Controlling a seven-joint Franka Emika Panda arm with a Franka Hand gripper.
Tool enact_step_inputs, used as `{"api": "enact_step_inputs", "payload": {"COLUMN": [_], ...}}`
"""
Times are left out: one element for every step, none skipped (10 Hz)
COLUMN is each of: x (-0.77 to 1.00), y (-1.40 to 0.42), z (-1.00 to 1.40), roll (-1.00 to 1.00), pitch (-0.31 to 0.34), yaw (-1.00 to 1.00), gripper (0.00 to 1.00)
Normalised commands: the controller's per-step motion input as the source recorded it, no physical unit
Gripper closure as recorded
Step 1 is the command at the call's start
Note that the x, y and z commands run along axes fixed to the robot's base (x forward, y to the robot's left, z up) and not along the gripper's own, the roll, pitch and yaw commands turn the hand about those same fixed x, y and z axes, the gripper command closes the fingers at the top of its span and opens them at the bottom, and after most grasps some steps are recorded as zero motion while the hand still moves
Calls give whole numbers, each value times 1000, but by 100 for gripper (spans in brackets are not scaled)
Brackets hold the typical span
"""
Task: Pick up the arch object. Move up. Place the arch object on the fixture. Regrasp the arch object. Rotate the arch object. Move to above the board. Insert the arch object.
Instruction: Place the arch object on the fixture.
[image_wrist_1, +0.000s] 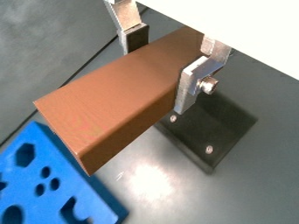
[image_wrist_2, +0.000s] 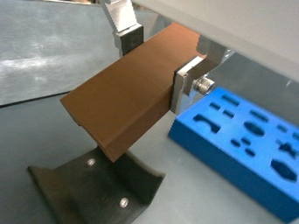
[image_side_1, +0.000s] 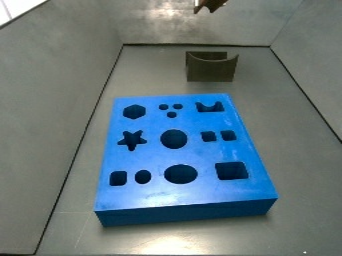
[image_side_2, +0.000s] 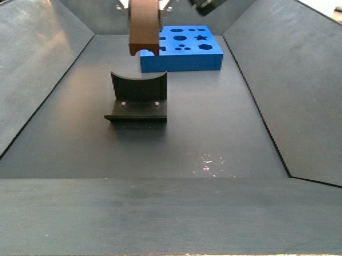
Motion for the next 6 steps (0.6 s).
{"api": "enact_step_inputs", "payload": {"x": [297,221,185,92,67,122], "y": [49,51,50,51,50,130], "z": [-20,-19,-20,-20,-16,-1000], "roll": [-967,-753,-645,-371,-265,-1000], "pitch": [99,79,67,51,40,155], "yaw": [-165,-149,-141,-123,-114,-38], "gripper": [100,100,100,100,100,100]}}
